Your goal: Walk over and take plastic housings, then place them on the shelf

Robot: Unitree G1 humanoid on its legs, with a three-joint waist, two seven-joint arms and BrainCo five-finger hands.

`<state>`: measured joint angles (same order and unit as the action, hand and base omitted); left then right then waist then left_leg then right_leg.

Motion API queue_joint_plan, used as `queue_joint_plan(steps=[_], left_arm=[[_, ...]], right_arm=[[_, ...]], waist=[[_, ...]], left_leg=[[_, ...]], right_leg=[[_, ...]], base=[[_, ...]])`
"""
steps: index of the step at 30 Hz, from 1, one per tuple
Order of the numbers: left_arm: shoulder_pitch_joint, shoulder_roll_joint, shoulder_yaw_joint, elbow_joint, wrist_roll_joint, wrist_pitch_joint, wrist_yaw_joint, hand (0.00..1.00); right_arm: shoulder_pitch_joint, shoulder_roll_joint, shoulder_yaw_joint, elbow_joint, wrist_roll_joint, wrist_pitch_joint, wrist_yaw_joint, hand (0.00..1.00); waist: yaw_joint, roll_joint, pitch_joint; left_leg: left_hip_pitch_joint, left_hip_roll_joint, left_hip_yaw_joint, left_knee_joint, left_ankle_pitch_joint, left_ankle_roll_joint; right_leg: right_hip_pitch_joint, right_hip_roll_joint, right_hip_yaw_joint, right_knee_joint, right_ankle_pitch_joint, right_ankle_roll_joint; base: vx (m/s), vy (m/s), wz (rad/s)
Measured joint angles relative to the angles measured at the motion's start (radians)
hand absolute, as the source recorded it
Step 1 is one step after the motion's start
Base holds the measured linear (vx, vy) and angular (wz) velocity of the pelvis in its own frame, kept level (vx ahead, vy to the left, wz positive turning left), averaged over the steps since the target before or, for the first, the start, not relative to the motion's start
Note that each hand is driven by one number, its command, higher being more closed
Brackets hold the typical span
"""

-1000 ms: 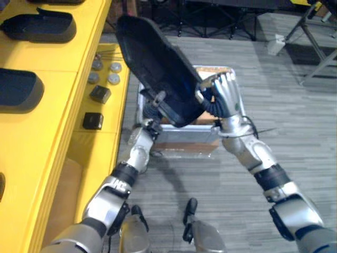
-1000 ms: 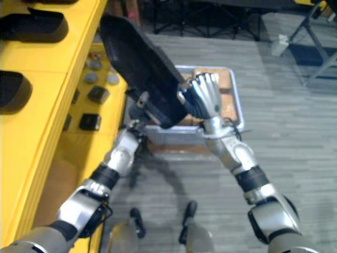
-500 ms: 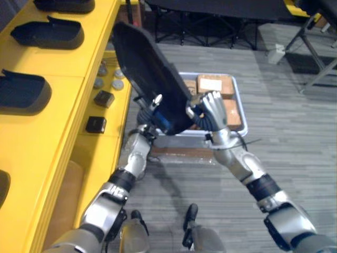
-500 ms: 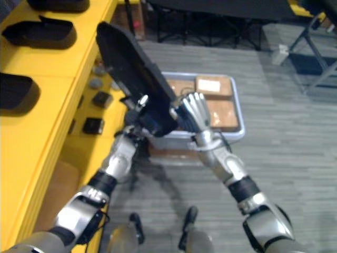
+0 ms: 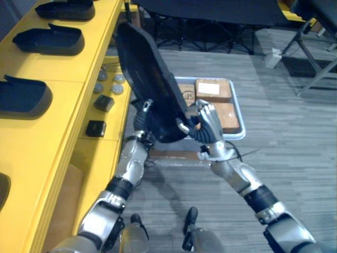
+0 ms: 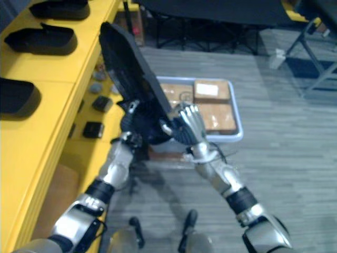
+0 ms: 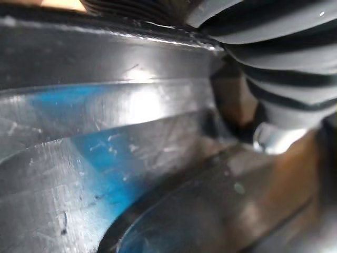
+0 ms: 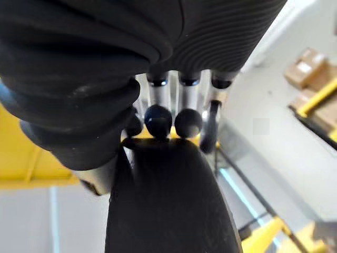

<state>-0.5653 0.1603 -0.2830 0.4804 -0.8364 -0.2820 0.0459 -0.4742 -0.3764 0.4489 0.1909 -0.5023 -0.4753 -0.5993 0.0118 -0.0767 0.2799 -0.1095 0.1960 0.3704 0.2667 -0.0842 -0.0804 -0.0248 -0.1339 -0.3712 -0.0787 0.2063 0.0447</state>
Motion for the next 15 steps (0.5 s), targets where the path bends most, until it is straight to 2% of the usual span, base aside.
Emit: queue_joint_plan(steps=[2, 6, 8, 12, 14, 15], left_arm=[[0.016, -0.003, 0.007, -0.011, 0.063, 0.000, 0.029, 1.00], [0.054, -0.014, 0.065, -0.010, 0.192, -0.003, 0.090, 1.00], [0.098, -0.015, 0.118, 0.000, 0.278, -0.003, 0.136, 1.00], [0.141, -0.029, 0.189, 0.070, 0.416, -0.006, 0.223, 1.00], [0.154, -0.046, 0.228, 0.073, 0.515, -0.011, 0.287, 1.00], [0.156, -0.053, 0.236, 0.073, 0.539, -0.013, 0.303, 1.00]], right_arm=[[0.003, 0.001, -0.020, -0.052, 0.061, -0.002, 0.060, 0.00], [0.007, 0.002, -0.179, -0.228, 0.226, -0.014, 0.186, 0.00], [0.006, -0.011, -0.274, -0.284, 0.336, -0.023, 0.240, 0.00], [0.004, -0.060, -0.410, -0.361, 0.560, -0.023, 0.320, 0.00], [0.021, -0.062, -0.478, -0.393, 0.781, -0.011, 0.420, 0.00], [0.039, -0.061, -0.494, -0.402, 0.837, 0.002, 0.445, 0.00]], waist=[[-0.002, -0.006, -0.003], [-0.002, -0.039, -0.033], [-0.022, -0.051, -0.055], [-0.033, -0.041, -0.110], [-0.042, -0.031, -0.133], [-0.043, -0.029, -0.140]], left_leg=[[0.023, -0.002, 0.000, -0.008, 0.000, 0.000], [0.060, -0.010, 0.023, -0.033, 0.001, -0.002], [0.086, -0.018, 0.031, -0.053, 0.004, -0.003], [0.130, -0.034, 0.053, -0.096, 0.011, -0.004], [0.148, -0.046, 0.061, -0.121, 0.022, -0.004], [0.150, -0.048, 0.066, -0.127, 0.023, -0.004]], right_leg=[[0.022, 0.000, 0.002, 0.000, -0.004, 0.006], [0.032, -0.006, 0.020, -0.001, -0.009, 0.010], [0.047, -0.008, 0.020, -0.001, -0.016, 0.016], [0.062, -0.016, 0.029, -0.001, -0.025, 0.027], [0.064, -0.021, 0.032, 0.000, -0.026, 0.028], [0.063, -0.021, 0.032, 0.000, -0.027, 0.029]], base=[[0.03, 0.054, 0.01], [0.02, 0.055, -0.10], [0.02, 0.031, -0.12], [0.04, 0.033, -0.09], [0.05, 0.063, -0.02], [0.05, 0.048, -0.08]])
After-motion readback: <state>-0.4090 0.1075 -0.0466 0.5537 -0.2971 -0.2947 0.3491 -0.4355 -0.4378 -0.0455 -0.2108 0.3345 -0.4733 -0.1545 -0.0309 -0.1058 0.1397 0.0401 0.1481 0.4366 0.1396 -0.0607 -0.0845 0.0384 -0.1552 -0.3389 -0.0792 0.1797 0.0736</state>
